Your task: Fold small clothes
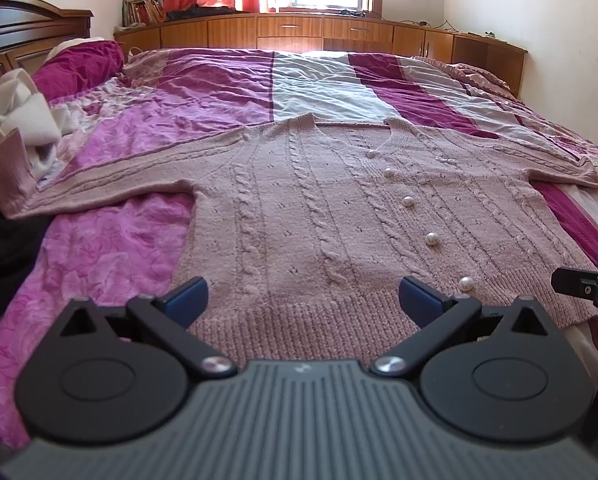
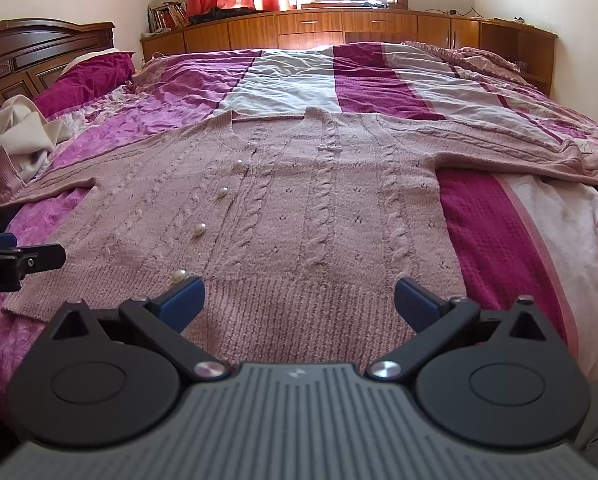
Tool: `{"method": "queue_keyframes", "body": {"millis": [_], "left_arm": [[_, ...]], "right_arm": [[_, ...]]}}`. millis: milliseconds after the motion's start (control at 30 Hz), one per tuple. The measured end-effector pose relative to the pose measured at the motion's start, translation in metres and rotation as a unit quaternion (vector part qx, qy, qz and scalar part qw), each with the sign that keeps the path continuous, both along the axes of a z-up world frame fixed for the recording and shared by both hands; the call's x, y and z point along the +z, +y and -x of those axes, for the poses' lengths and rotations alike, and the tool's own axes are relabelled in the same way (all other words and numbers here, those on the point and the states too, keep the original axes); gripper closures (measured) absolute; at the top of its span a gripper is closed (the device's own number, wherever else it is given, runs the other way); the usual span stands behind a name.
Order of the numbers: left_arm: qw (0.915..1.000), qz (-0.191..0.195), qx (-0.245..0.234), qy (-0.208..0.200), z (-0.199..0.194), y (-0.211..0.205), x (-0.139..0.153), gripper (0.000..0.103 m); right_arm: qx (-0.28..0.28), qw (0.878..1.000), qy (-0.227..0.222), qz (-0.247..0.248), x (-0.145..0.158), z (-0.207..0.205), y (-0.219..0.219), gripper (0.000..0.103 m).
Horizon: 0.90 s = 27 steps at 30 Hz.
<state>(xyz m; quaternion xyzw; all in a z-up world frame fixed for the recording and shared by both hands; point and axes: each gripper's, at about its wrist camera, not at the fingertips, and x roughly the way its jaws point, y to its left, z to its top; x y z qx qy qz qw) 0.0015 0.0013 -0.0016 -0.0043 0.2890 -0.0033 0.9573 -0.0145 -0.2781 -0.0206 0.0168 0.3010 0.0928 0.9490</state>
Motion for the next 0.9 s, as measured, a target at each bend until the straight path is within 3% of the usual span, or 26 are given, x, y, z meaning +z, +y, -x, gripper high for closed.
{"method": "queue_keyframes", "body": {"millis": [900], "left_arm": [[1.0, -0.001, -0.002, 0.005, -0.0006, -0.0016, -0.0004, 0.0]], "right_arm": [[0.001, 1.0, -0.001, 0.002, 0.0009, 0.0009, 0.0, 0.0]]}}
